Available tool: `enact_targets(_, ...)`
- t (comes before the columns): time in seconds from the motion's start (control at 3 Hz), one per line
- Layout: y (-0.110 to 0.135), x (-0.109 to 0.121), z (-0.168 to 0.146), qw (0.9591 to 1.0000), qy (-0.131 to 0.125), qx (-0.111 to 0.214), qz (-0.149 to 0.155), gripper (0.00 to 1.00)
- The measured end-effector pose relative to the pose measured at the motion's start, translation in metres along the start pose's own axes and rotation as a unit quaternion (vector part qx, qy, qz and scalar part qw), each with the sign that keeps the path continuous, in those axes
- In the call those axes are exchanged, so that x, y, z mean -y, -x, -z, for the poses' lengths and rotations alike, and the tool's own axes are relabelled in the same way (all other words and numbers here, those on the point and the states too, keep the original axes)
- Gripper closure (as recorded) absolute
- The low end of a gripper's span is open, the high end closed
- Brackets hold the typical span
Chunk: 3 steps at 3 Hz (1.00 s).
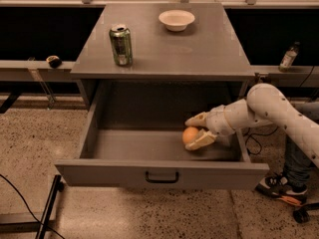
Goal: Place orange into top drawer
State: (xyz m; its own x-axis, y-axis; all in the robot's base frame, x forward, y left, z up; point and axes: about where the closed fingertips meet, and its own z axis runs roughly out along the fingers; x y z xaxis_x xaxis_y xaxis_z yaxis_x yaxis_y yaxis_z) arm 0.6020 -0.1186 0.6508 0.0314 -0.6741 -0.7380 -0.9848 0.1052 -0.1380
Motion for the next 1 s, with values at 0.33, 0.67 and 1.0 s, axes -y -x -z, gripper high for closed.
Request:
enact_targets(0.33,0.000,0.000,0.000,1.0000,0.000,0.000,0.000,0.00)
enact_targets(0.67,0.000,0.000,0.000,1.0000,0.000,0.000,0.000,0.00)
enact_targets(1.0,0.016,-0.007,0.040,0.9994,-0.010,0.030,0.013,0.00)
